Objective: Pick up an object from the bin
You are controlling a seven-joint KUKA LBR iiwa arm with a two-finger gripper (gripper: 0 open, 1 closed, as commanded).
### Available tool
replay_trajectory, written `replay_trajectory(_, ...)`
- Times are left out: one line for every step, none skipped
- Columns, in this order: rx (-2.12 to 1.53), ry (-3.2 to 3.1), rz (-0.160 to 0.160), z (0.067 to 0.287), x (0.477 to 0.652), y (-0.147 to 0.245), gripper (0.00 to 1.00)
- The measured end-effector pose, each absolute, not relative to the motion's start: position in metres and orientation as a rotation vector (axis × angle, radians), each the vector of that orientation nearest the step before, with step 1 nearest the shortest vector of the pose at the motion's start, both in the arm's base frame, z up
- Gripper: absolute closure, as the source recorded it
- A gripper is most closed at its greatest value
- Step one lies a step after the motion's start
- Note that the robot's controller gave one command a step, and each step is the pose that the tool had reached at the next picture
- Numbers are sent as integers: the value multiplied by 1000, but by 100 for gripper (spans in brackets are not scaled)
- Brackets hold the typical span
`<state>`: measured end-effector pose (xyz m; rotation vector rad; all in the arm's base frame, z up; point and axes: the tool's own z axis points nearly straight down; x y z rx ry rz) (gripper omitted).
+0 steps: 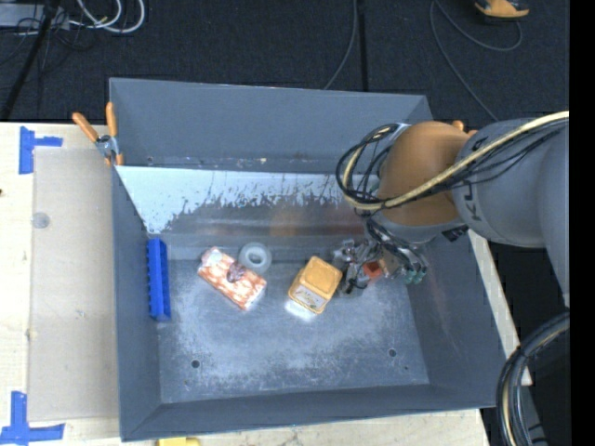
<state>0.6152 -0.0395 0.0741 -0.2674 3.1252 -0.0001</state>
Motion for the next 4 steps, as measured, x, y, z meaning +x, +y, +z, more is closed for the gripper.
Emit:
replay_trajectory(-270, 3125, -1, 74, 615, -39, 0)
replay_trajectory(-271, 3125, -1, 74, 615, -39, 0)
replay_trajectory(-144, 3133, -3, 73, 616, -23, 0)
replay_trajectory(-485, 3094, -1, 72, 620, 70, 100)
